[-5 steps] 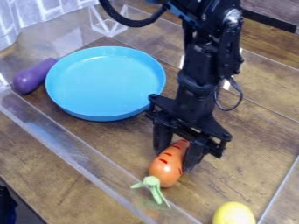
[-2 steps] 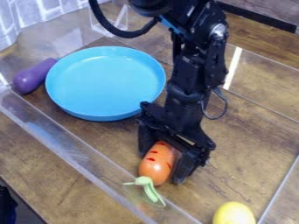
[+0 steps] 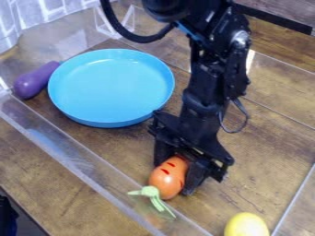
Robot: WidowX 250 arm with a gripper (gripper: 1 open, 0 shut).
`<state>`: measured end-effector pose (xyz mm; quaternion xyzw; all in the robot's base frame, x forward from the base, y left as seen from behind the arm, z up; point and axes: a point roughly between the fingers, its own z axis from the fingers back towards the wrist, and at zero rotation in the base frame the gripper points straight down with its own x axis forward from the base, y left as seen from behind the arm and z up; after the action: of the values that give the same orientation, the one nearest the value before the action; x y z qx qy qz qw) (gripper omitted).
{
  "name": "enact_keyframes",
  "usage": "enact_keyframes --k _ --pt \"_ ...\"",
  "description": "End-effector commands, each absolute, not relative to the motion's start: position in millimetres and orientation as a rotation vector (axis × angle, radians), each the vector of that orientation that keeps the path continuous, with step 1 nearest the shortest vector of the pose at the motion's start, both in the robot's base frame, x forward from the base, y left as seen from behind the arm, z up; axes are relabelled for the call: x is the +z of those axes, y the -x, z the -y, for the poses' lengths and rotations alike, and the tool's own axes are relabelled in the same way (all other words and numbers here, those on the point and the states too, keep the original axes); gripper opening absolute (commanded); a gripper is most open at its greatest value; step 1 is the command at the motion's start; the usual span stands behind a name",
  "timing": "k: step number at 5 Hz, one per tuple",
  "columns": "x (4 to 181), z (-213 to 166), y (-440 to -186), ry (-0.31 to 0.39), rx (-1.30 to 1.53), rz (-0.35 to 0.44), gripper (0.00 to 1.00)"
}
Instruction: Put the carrot on the blue tray
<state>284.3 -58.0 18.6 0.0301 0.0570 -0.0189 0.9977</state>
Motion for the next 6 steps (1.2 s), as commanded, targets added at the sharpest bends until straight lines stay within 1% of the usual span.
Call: enact_keyframes --k 1,2,3,4,5,6 --pt "46.6 71.7 -284.4 -0.073 -0.063 -0.047 0.0" --pt "77.3 60.4 -286.9 -0.099 -0.019 -0.019 0.0" --pt "118.6 38.5 -294.6 -0.125 0.042 0.027 0.0" --pt "154.1 -8.4 -297.1 -0.156 0.069 0.061 0.0" --pt "158.3 -44.7 -280.7 -0.179 0.077 0.051 0.0" --pt "151.2 -62.0 -257.4 -0.182 0.048 0.051 0.0"
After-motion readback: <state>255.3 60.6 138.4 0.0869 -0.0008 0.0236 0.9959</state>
